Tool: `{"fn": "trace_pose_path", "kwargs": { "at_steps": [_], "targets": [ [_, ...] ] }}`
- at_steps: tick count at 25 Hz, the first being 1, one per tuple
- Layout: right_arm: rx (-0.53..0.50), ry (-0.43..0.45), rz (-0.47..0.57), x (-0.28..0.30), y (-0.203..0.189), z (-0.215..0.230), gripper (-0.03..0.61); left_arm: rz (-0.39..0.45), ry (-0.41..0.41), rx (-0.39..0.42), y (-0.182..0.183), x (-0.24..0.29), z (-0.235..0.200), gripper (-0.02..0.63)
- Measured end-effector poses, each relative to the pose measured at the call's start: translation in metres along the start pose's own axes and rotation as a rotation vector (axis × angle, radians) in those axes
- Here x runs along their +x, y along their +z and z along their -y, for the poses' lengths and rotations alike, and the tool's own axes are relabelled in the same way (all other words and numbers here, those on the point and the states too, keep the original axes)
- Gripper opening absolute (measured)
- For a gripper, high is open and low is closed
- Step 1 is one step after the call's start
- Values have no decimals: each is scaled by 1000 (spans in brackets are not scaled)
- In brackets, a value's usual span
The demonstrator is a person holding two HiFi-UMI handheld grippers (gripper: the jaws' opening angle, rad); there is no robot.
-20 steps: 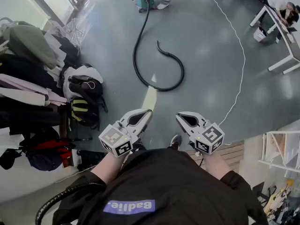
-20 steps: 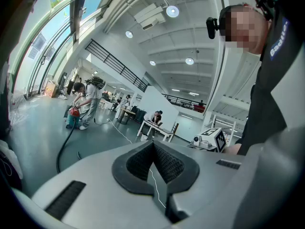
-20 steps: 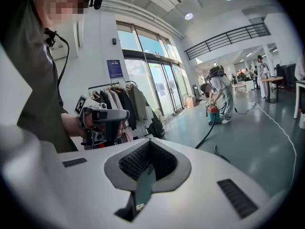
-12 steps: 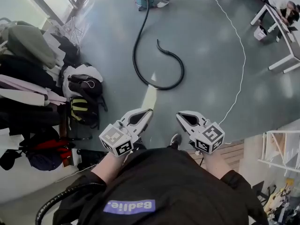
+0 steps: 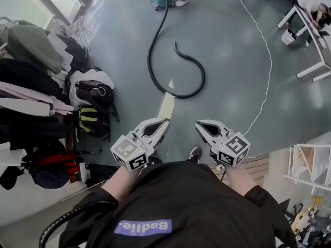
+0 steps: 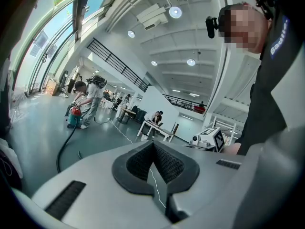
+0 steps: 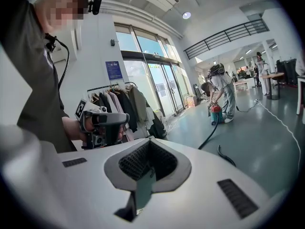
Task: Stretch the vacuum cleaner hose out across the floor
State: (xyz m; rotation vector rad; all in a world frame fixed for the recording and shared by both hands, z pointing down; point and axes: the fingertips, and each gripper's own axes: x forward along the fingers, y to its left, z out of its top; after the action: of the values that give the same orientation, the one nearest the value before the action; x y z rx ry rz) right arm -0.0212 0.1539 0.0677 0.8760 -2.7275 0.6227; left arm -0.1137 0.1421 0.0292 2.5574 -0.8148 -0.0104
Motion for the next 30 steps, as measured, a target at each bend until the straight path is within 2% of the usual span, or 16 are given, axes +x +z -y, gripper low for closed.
{"fn": "trace_pose_path", "kwargs": {
  "at_steps": [8, 15, 20, 26, 30],
  "targets": [
    [-30, -21, -16, 49, 17, -21, 5, 10, -41, 24, 18, -28, -38, -2],
    [-40, -70, -35, 67, 19, -4, 5, -38, -59, 62, 20, -21, -76, -2],
    [-20, -33, -37, 66, 18, 65, 5, -51, -13, 54, 23, 40, -94, -2],
    [-29, 67, -76, 60, 21, 185, 5, -44, 57, 25, 32, 154, -111, -2],
    [-23, 100, -99, 56, 21, 258, 5, -53, 103, 32, 38, 220, -127, -2]
  ]
}}
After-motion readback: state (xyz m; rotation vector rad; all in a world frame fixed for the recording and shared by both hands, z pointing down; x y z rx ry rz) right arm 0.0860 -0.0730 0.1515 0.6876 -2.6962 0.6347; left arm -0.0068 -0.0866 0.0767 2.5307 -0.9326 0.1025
